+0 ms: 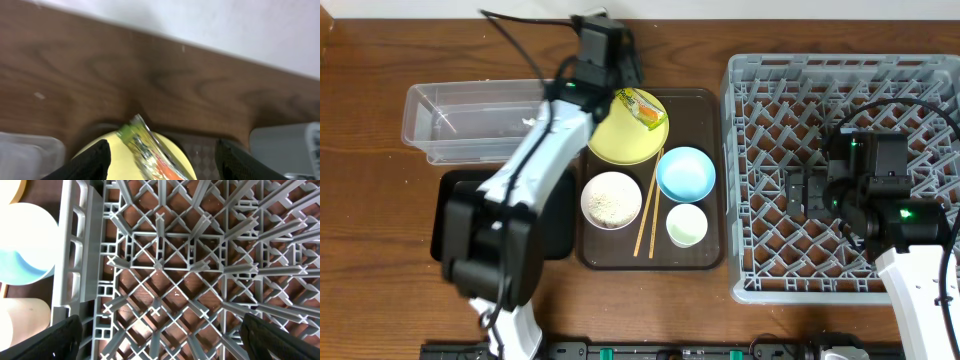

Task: Sort waste into correct bins and load items into the dishwasher rack
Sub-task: 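Grasp the green snack wrapper on the yellow plate with the left gripper, then carry the wrapper left and release it into the clear bin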

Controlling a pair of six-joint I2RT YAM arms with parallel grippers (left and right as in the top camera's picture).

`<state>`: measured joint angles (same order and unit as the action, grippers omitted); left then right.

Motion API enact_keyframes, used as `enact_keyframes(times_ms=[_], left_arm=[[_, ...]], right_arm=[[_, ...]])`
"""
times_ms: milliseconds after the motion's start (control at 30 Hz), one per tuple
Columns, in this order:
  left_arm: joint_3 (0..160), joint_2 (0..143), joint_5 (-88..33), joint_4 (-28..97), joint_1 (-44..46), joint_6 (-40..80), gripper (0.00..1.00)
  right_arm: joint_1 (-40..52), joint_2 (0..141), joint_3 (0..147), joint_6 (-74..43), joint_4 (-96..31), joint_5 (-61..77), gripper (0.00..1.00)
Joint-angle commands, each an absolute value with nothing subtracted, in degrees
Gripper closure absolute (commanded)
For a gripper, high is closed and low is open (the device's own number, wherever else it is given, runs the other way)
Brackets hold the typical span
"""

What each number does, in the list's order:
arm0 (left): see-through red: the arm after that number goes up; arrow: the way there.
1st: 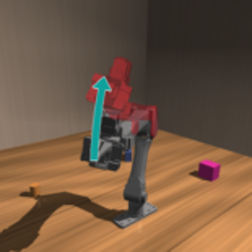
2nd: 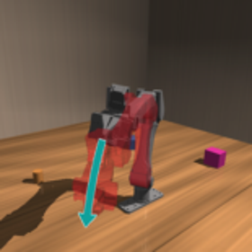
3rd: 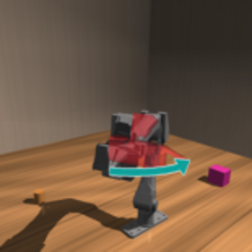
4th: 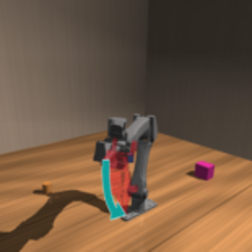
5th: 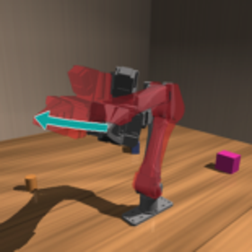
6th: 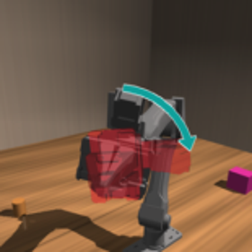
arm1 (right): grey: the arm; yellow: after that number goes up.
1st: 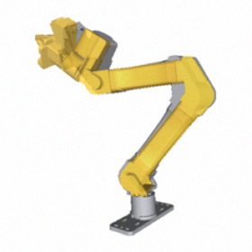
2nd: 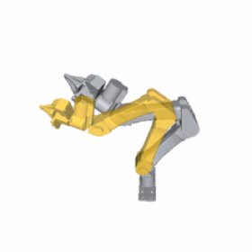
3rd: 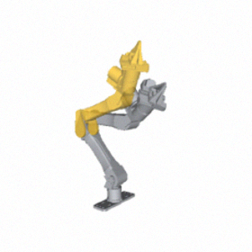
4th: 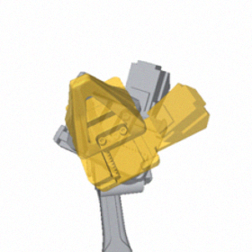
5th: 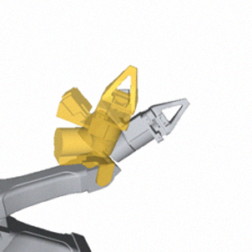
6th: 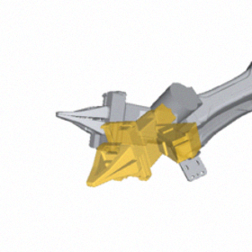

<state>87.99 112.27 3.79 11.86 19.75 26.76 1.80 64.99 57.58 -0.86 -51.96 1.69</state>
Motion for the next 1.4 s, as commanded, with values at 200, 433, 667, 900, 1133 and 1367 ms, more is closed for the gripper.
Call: enact_keyframes(times_ms=[200,433,667,900,1133,1367], left_arm=[[88.4,123.2,1.5,8.3,20.9,38.5,0.3],[88.4,125.8,1.5,8.2,21.0,41.3,0.3],[88.4,126.9,1.5,9.6,21.3,41.3,0.33],[88.4,127.0,1.5,10.7,21.7,41.2,0.62],[88.4,126.5,1.5,15.0,21.6,40.1,0.94],[88.4,118.4,2.2,19.4,21.3,33.0,0.94]], right_arm=[[2.3,65.3,58.8,-1.7,-52.1,2.2,0.01],[2.3,65.3,58.8,-1.7,-52.1,3.5,0.01],[2.3,65.3,58.8,-1.7,-52.1,3.5,0.01],[2.3,65.3,58.8,-1.7,-52.0,3.5,0.01],[2.3,65.3,58.8,-1.7,-52.1,3.5,0.01],[2.3,65.3,58.8,-1.7,-52.1,3.4,0.01]])
